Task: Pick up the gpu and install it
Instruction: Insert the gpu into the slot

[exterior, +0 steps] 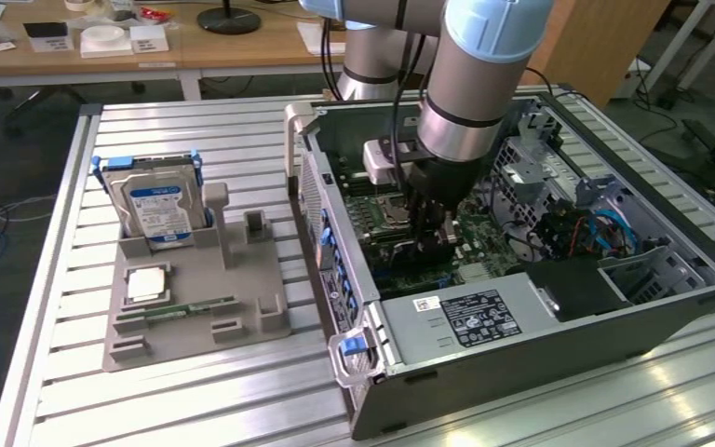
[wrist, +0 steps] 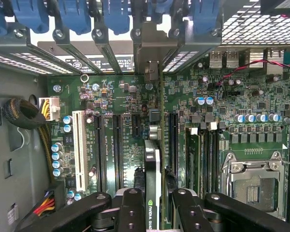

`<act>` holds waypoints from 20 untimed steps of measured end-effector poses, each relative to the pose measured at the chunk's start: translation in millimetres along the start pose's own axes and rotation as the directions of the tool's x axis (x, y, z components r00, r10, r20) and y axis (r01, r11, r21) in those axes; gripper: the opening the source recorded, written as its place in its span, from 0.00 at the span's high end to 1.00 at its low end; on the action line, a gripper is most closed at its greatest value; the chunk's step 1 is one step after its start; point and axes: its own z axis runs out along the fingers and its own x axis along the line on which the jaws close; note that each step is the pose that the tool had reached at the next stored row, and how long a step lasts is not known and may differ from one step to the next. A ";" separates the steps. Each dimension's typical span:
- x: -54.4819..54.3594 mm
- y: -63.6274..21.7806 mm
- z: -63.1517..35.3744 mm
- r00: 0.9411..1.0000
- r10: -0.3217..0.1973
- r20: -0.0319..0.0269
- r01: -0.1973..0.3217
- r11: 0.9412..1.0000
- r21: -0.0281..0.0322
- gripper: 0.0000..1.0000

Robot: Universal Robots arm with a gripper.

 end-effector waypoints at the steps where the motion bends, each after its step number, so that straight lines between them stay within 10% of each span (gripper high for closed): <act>1: 0.0 0.0 0.0 1.000 0.000 0.000 0.000 1.000 0.000 0.74; 7: -0.1 0.3 0.4 1.000 0.001 0.001 -0.001 1.000 0.000 0.73; 20: 0.0 0.0 0.0 1.000 0.000 0.000 0.000 1.000 0.000 0.31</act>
